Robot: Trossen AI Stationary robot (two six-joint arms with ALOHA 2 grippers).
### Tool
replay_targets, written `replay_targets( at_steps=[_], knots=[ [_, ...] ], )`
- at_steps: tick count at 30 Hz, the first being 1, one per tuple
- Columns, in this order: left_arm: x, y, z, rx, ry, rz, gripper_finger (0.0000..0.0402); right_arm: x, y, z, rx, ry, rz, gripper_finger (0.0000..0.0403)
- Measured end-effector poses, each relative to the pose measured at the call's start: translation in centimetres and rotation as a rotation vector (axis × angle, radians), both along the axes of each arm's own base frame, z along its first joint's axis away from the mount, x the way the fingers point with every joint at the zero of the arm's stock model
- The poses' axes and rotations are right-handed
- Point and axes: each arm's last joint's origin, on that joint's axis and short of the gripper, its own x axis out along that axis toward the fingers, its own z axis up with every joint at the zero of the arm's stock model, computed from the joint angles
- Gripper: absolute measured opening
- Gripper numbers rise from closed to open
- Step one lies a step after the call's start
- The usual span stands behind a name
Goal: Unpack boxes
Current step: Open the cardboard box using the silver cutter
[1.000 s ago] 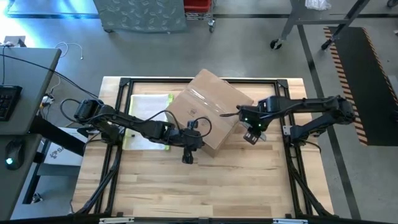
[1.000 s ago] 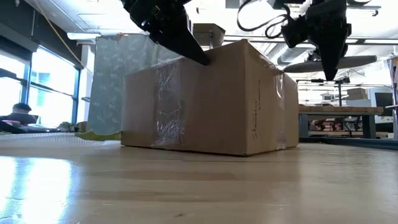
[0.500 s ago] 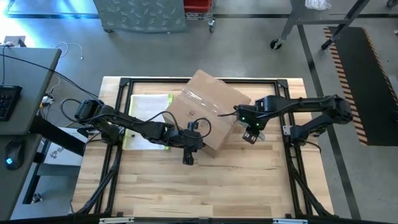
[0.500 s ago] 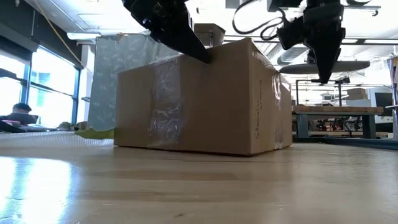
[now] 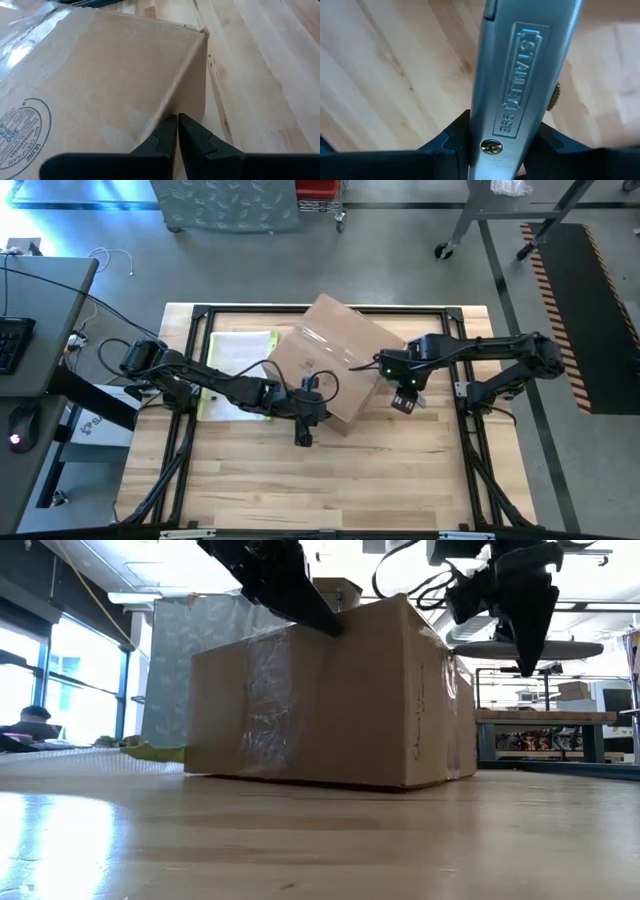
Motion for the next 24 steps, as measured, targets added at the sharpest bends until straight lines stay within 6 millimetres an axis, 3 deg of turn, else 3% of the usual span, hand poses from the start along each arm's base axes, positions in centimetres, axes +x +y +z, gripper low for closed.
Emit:
replay_targets(
  at_steps=[6,12,18,24],
  knots=[
    [-0.4,0.5,-0.3,-0.009,0.041,0.121,0.0003,-0.9,-0.2,0.4,-0.073,0.037,0.052,0.0110],
    [-0.7,0.6,0.3,-0.058,0.014,0.186,0.0001,-3.0,-0.2,2.5,-0.130,-0.050,0.079,0.0110],
    [-1.9,0.9,2.7,-0.096,-0.067,0.237,0.0000,-4.9,-0.2,4.8,-0.254,-0.216,0.130,0.0110],
    [-2.9,1.1,4.9,-0.096,-0.154,0.266,0.0001,-5.0,0.6,6.4,-0.294,-0.438,0.161,0.0110]
  ],
)
